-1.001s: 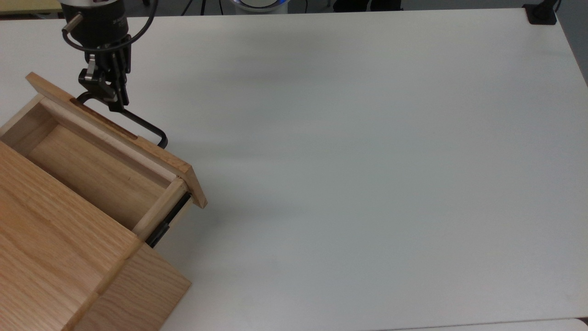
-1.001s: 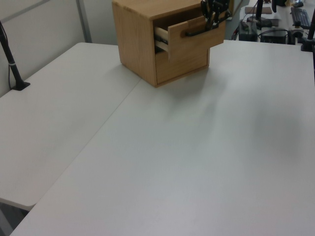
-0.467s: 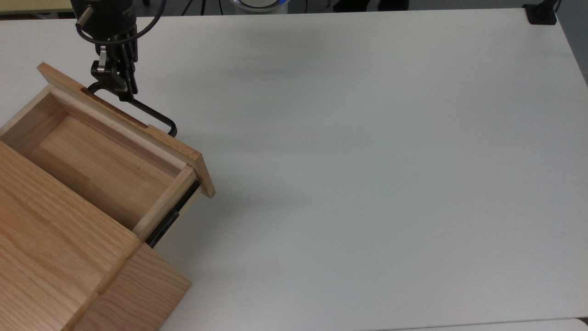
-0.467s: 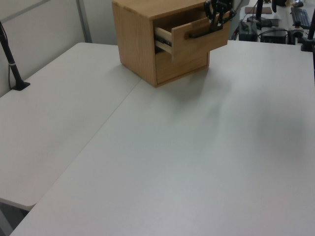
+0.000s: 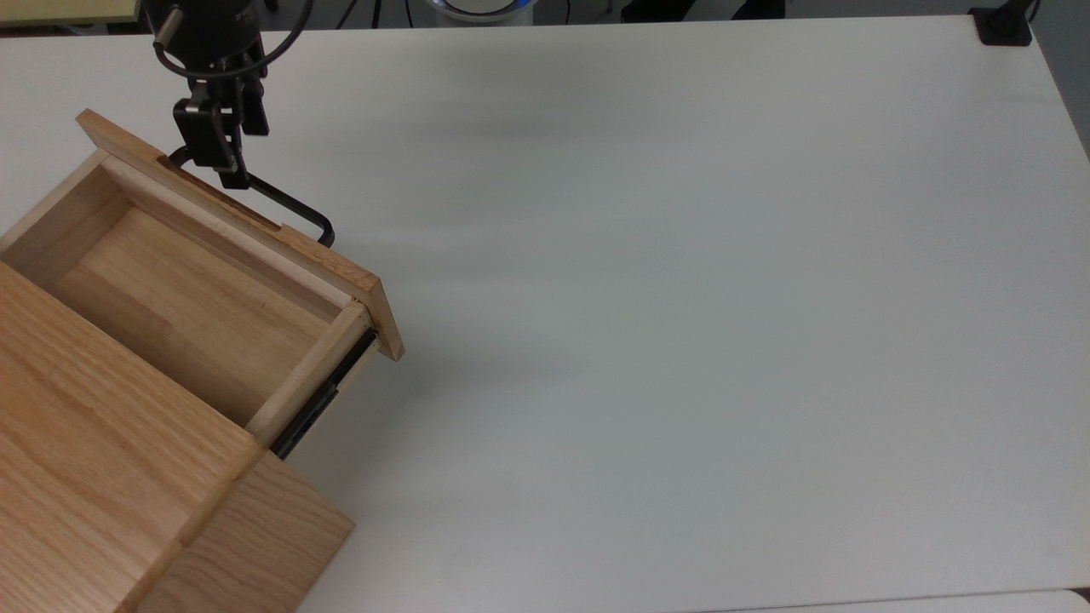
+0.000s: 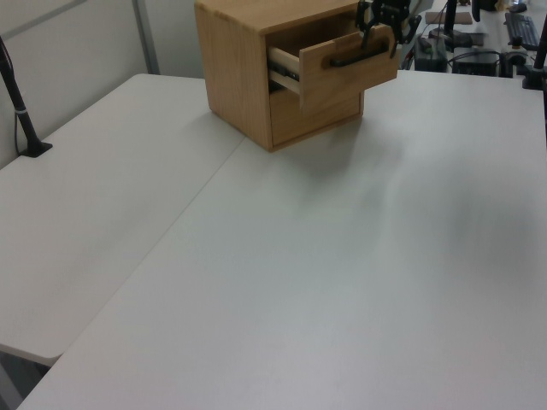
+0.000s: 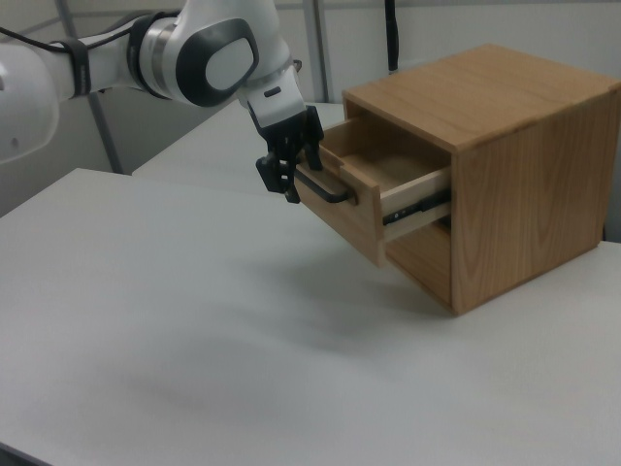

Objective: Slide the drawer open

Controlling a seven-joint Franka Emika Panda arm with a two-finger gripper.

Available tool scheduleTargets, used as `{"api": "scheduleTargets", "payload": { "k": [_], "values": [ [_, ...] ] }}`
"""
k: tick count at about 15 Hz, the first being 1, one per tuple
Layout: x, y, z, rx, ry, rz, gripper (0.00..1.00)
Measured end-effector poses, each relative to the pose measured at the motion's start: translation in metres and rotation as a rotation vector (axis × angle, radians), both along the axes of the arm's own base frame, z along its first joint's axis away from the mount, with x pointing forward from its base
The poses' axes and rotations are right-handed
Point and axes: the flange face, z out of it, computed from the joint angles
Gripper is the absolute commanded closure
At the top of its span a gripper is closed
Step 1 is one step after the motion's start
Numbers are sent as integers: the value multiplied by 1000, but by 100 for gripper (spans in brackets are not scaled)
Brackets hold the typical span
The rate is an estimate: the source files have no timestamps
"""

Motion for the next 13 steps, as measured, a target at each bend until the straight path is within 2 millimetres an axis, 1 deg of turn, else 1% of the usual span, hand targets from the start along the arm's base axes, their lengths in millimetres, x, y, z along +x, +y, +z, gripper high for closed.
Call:
{"api": "scheduleTargets", "payload": {
  "k": [3,6,8,9,11,12,13],
  "values": [
    [-10,3,17,-15,0,47,0],
    [-25,7,33,-44,29,178,0],
    [-33,12,41,-77,57,340,0],
    [-36,18,44,-94,75,441,0],
    [-42,34,48,-124,107,646,0],
    [-45,44,50,-142,125,775,0],
    [-49,59,51,-157,154,943,0]
  ]
}}
